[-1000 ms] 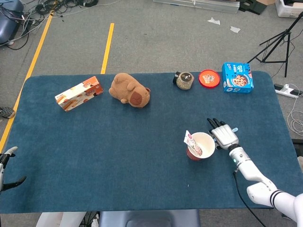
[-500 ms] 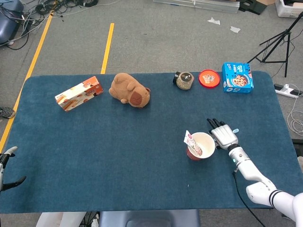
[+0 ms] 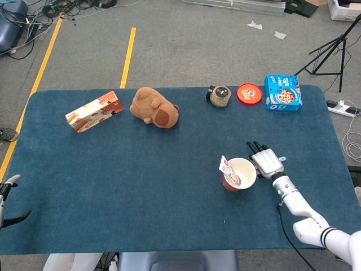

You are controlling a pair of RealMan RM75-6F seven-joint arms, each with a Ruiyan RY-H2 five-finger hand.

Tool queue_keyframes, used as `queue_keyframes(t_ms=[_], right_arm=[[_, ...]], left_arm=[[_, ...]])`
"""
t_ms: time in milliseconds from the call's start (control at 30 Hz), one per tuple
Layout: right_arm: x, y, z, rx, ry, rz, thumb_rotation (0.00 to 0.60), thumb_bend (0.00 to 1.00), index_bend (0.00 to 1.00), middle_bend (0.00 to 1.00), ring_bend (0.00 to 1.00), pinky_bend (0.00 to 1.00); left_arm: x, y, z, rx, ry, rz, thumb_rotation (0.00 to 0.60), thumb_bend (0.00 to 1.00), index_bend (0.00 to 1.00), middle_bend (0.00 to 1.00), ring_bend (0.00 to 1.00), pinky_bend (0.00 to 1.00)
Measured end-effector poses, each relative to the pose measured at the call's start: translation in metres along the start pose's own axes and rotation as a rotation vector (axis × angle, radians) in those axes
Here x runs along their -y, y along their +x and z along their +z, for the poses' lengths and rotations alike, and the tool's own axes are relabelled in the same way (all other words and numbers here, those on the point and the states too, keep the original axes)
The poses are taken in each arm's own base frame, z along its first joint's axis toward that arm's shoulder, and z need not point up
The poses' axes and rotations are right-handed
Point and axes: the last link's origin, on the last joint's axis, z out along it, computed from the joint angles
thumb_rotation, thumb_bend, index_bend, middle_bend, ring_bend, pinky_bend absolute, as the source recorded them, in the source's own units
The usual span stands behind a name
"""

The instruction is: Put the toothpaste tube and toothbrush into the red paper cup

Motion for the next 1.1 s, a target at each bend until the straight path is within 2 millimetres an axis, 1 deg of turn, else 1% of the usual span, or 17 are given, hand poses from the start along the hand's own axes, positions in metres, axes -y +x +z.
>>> queue_keyframes(t_ms=[267, 467, 767, 967, 1100], right_arm=[[-0.004, 0.006, -0.005, -0.027, -0.009, 0.036, 0.6, 0.28, 0.6, 0.07, 0.0, 0.21], [-0.011, 0.018, -0.01, -0.072, -0.022, 0.065, 0.6, 0.28, 0.6, 0.08, 0.0, 0.21], [-0.018, 0.045, -0.018, -0.154, -0.037, 0.112, 0.6, 0.28, 0.6, 0.08, 0.0, 0.21], [-0.016, 0.067, -0.024, -0.218, -0.028, 0.154, 0.6, 0.28, 0.6, 0.08, 0.0, 0.21], [-0.013, 0.085, -0.03, -0.273, -0.013, 0.199, 0.6, 0.28, 0.6, 0.08, 0.0, 0.21]], left_arm=[[0.0, 0.0, 0.0, 0.001, 0.0, 0.001, 0.6, 0.0, 0.16, 0.31, 0.25, 0.25], [-0.001, 0.0, -0.001, 0.003, -0.003, 0.004, 0.6, 0.0, 0.16, 0.31, 0.25, 0.25], [-0.001, -0.001, 0.0, 0.005, -0.003, 0.005, 0.6, 0.0, 0.16, 0.31, 0.25, 0.25], [-0.001, -0.001, -0.001, 0.007, -0.002, 0.005, 0.6, 0.0, 0.16, 0.31, 0.25, 0.25], [0.0, -0.001, -0.001, 0.011, -0.002, 0.006, 0.6, 0.0, 0.16, 0.31, 0.25, 0.25]])
